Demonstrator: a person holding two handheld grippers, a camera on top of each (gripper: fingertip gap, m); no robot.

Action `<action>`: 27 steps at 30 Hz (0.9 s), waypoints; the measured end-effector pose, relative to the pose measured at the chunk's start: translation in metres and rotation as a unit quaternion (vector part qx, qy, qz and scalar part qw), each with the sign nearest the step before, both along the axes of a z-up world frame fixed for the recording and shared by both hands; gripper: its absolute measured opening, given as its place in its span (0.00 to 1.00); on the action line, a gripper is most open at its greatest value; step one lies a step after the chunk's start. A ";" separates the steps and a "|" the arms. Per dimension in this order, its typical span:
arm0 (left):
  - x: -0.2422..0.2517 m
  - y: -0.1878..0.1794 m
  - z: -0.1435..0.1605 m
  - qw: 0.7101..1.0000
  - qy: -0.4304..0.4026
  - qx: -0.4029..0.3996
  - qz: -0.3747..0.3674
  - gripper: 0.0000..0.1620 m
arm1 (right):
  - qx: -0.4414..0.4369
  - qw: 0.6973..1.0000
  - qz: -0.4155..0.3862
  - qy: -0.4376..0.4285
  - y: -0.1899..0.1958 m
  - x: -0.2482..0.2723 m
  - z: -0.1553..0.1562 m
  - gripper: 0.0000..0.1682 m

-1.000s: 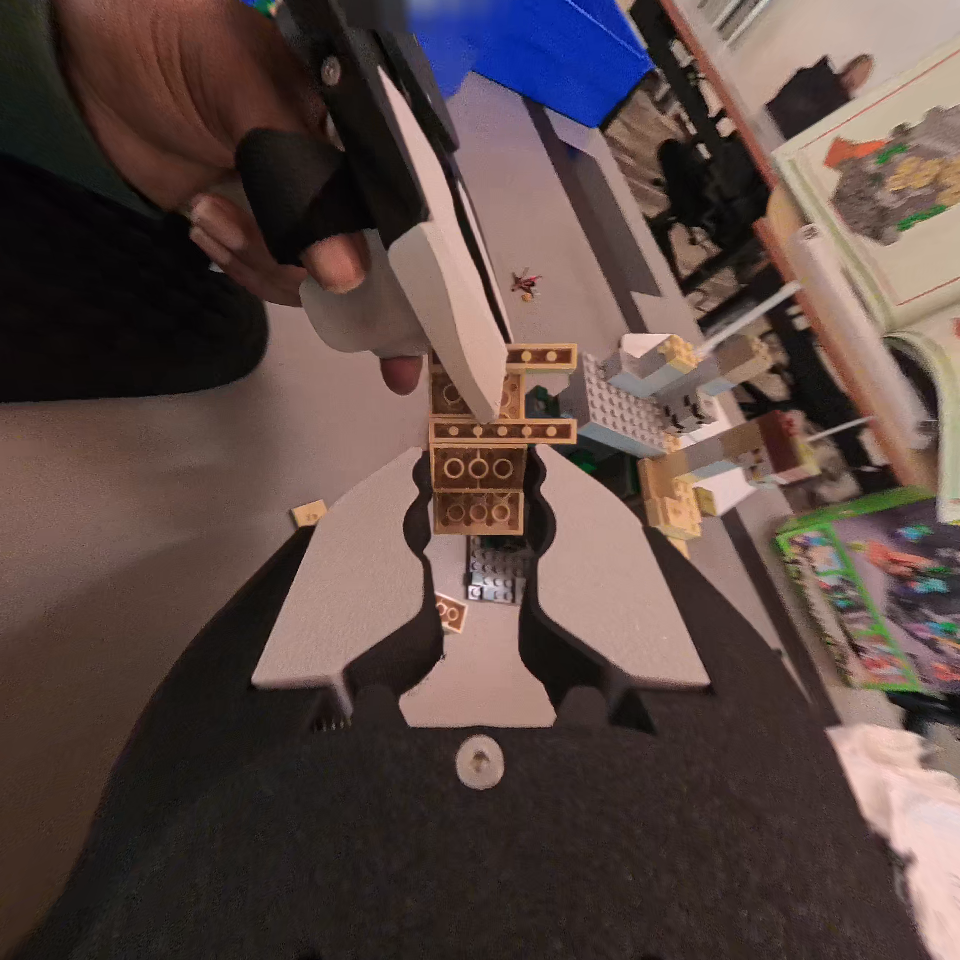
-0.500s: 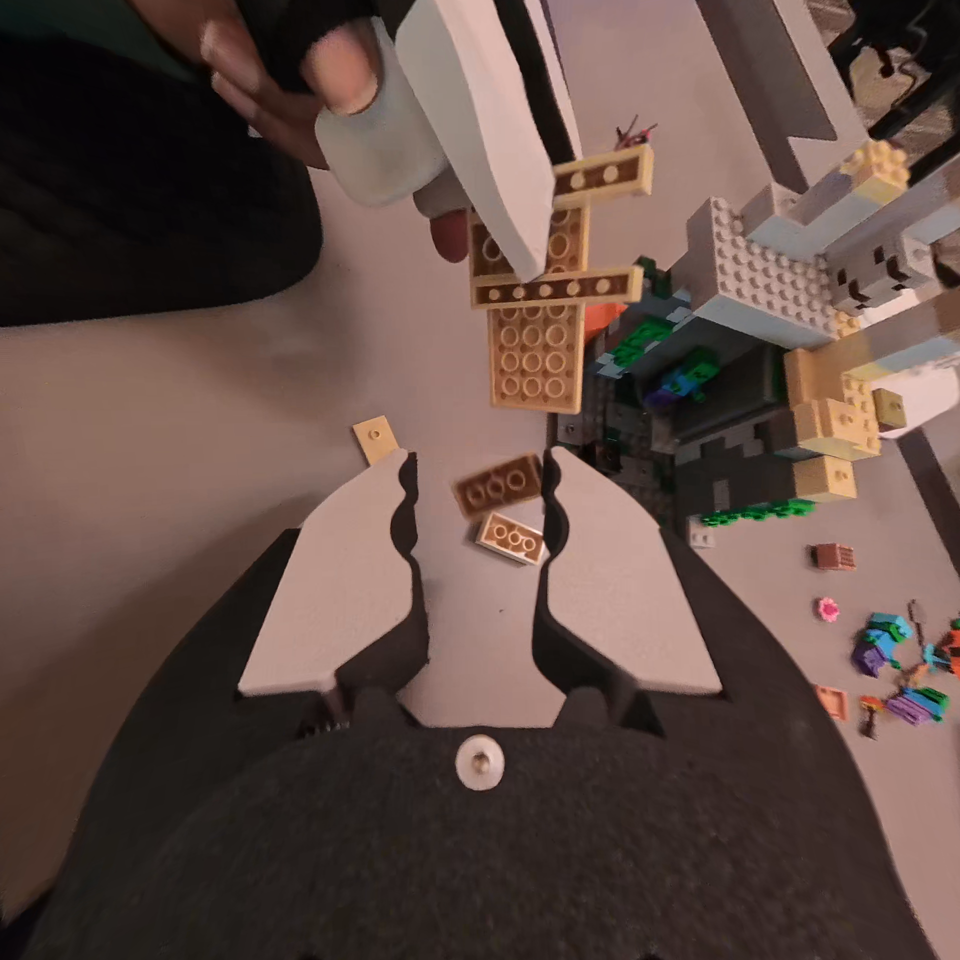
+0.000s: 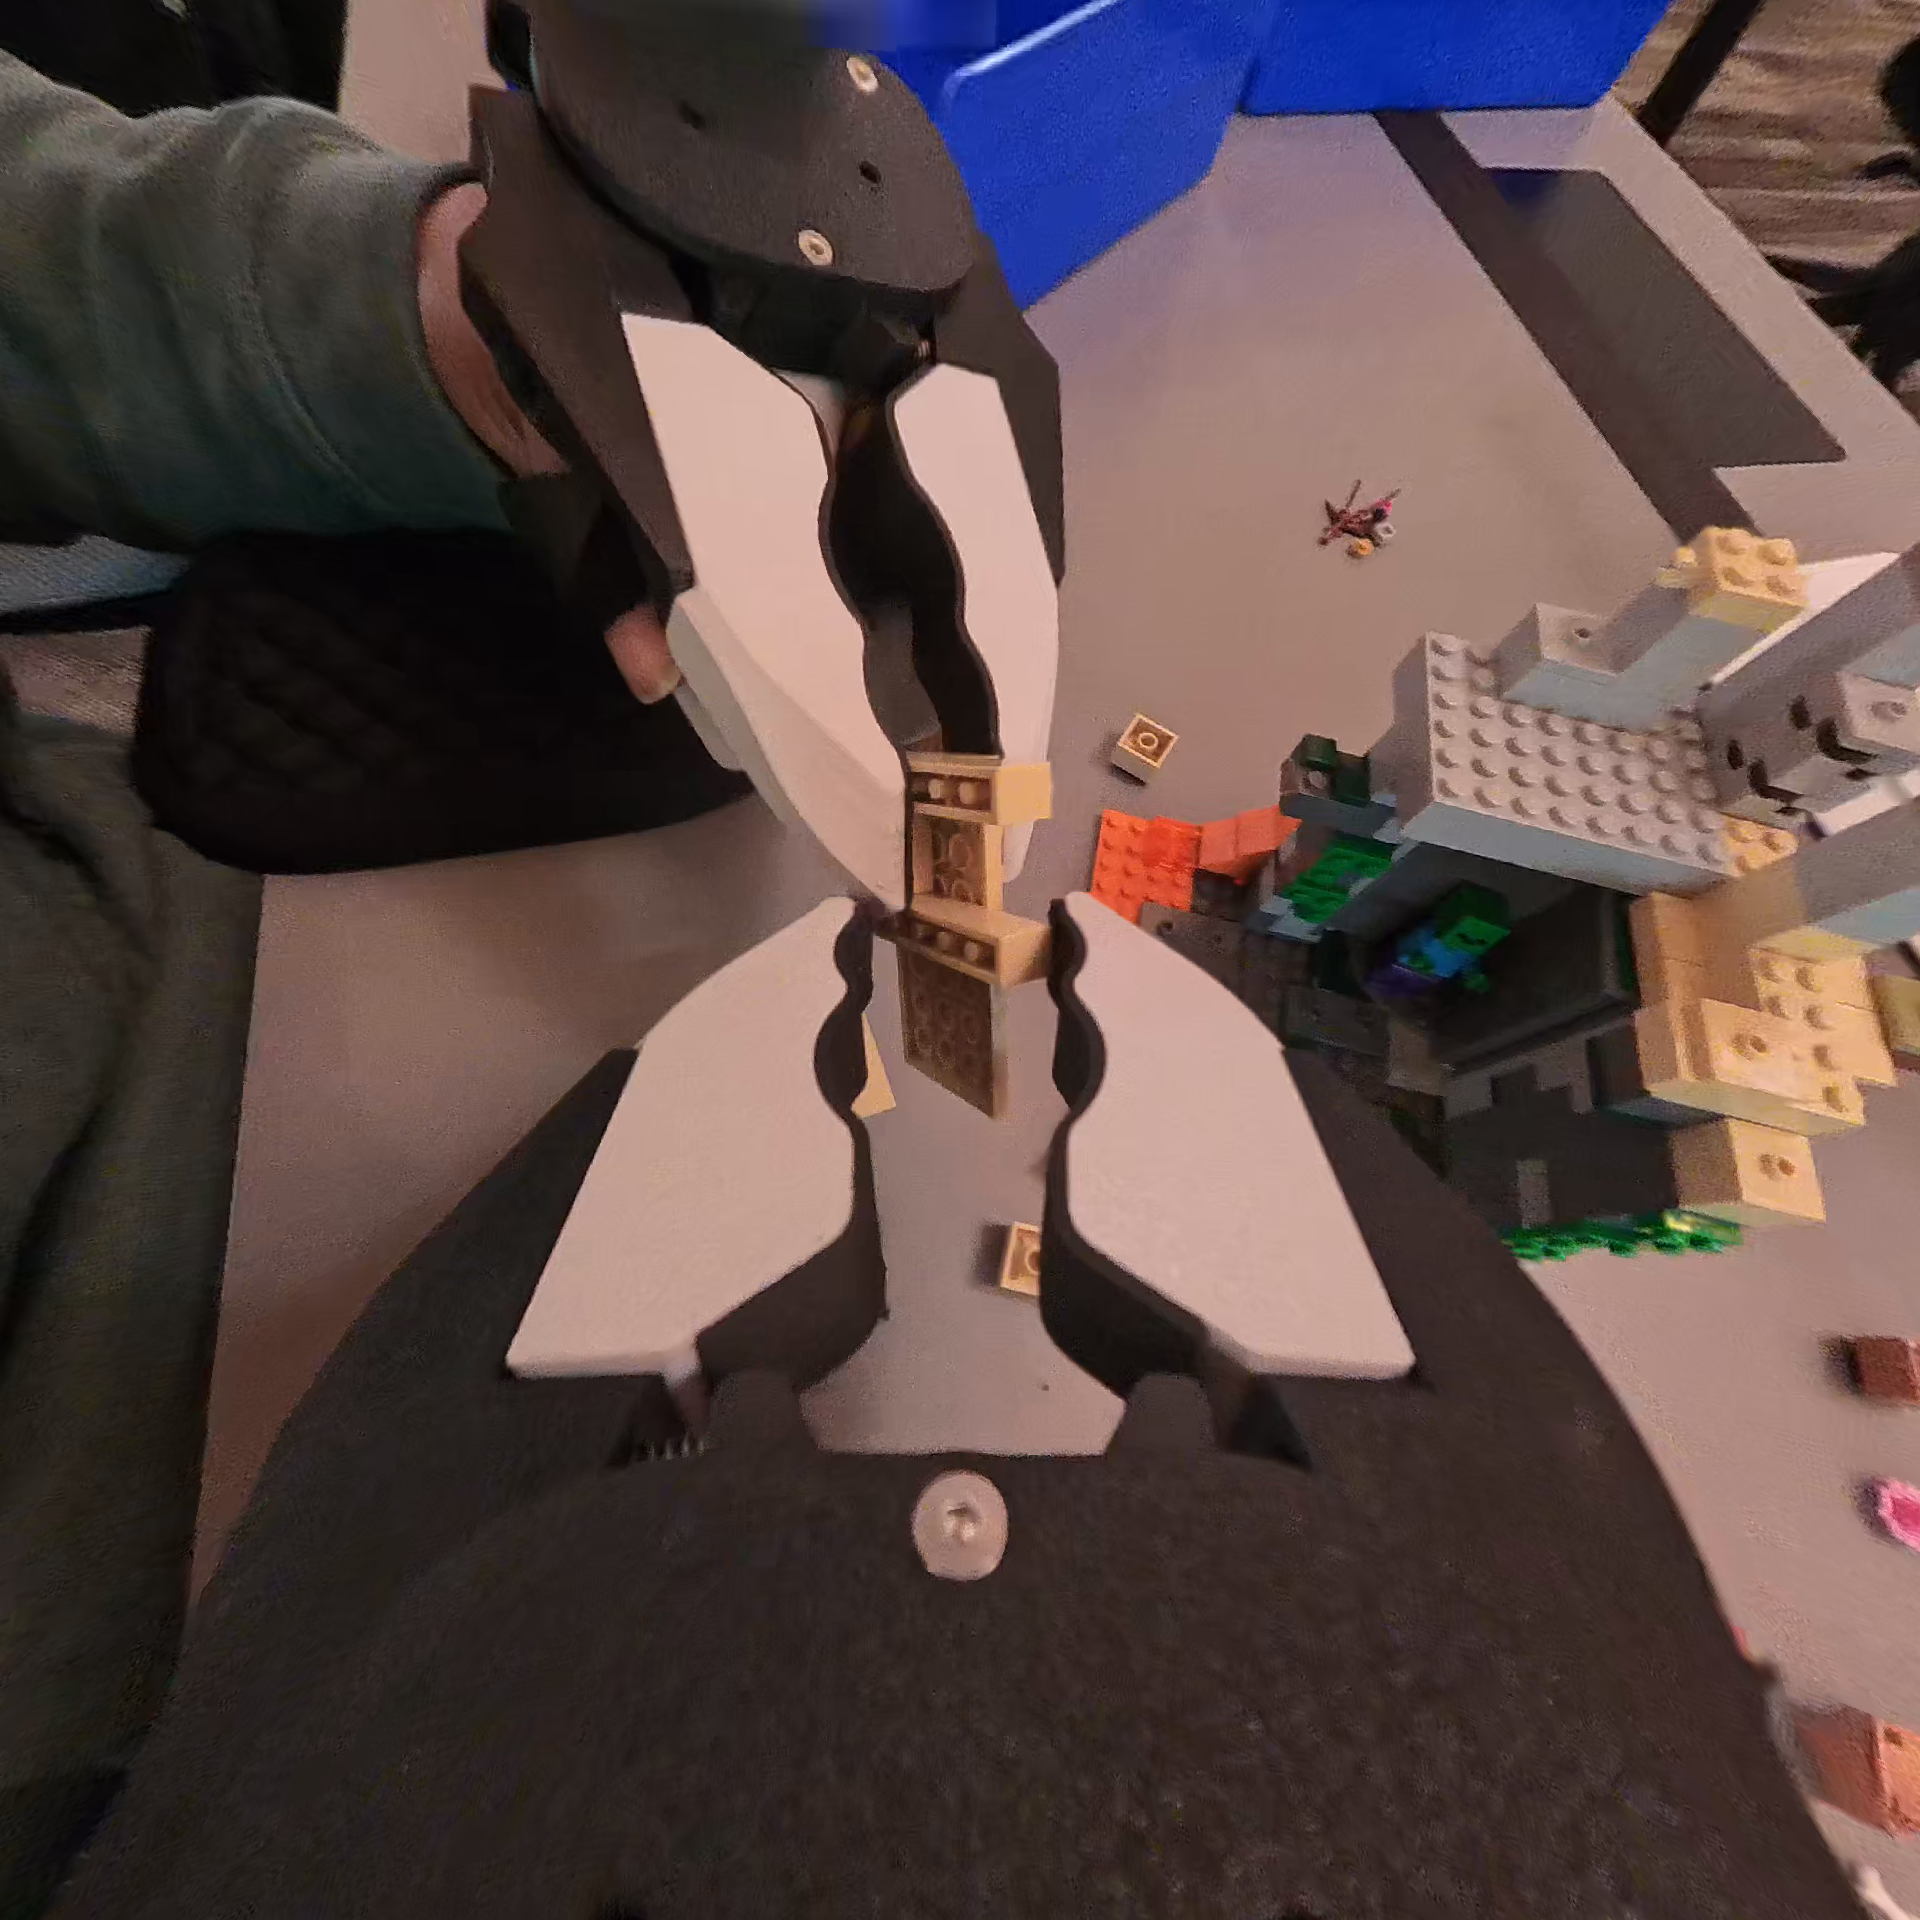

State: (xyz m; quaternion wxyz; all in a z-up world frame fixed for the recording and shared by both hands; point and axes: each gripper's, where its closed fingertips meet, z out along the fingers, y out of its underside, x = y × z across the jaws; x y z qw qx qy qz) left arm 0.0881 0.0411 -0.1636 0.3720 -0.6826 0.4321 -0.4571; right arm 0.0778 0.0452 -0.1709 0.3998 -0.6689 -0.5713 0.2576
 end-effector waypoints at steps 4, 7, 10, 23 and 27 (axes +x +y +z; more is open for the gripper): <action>-0.001 0.004 -0.001 1.000 0.019 0.011 0.014 0.10 | 0.049 0.999 -0.007 -0.010 0.004 0.002 0.000 0.15; -0.002 0.013 -0.001 0.999 0.011 -0.019 0.034 0.11 | 0.128 0.991 -0.027 -0.032 0.009 0.004 0.001 0.13; -0.003 0.015 -0.001 0.998 -0.005 -0.043 0.039 0.11 | 0.221 0.971 -0.050 -0.070 0.009 0.005 0.000 0.14; -0.009 0.025 0.000 0.985 -0.069 -0.139 0.070 0.10 | 0.166 0.980 -0.077 -0.075 -0.015 0.013 -0.012 0.25; -0.007 0.026 0.000 0.980 -0.083 -0.161 0.080 0.10 | 0.216 0.967 -0.119 -0.057 -0.001 0.004 0.009 0.27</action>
